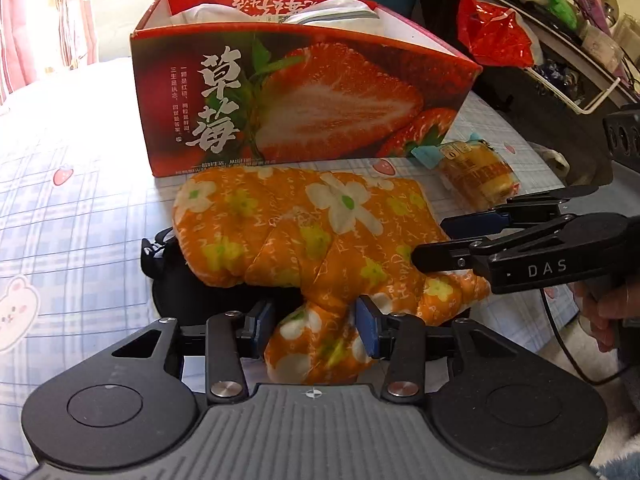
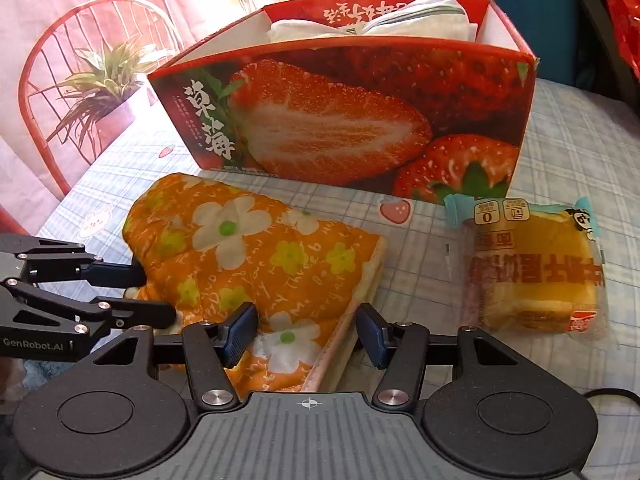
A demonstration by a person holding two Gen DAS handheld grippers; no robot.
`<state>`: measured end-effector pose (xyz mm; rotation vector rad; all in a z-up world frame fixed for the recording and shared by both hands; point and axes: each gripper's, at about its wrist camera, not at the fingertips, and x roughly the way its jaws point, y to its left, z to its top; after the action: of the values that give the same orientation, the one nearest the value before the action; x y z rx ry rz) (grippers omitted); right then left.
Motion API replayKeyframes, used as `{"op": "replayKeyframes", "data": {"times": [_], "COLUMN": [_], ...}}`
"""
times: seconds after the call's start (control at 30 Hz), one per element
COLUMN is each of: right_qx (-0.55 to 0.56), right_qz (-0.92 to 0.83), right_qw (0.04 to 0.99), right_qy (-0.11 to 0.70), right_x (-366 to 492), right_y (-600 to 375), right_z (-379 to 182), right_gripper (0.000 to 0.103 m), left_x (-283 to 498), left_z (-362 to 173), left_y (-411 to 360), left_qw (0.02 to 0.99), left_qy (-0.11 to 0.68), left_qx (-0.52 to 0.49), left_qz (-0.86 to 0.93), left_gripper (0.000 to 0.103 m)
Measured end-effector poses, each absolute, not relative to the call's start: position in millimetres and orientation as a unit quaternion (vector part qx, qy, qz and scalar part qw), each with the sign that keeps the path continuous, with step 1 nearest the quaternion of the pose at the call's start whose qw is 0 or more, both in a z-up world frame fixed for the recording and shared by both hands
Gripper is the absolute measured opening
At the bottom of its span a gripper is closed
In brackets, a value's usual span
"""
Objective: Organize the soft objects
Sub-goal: 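Move the right tool to the orange floral cloth and grasp its edge, then lift the orange floral cloth with the right tool toward the box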
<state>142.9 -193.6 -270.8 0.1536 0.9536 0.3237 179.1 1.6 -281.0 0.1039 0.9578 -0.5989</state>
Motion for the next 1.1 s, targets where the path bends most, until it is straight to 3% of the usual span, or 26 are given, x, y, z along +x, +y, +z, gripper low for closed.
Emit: {"op": "replayKeyframes", "data": {"times": [0.7,1.1], "right_qx": [0.144,0.114], "right_qz": [0.104,0.117], "right_qw": [0.914,0.929], "right_qy": [0.364,0.332], "right_x": [133,112], "right_y": [-213,-212], "right_z": [-297,-301], "right_gripper": [0.054,0.053], "left_x": [176,161], "left_z": [-287,-294], "left_y": [-20,-10], "left_qw": [0.868,0.874], "left_qy": [0.429,0.42], "left_qx": [0.023,0.001], "left_qz": [-0.249,-0.244], "left_gripper": [0.048,0.048]}}
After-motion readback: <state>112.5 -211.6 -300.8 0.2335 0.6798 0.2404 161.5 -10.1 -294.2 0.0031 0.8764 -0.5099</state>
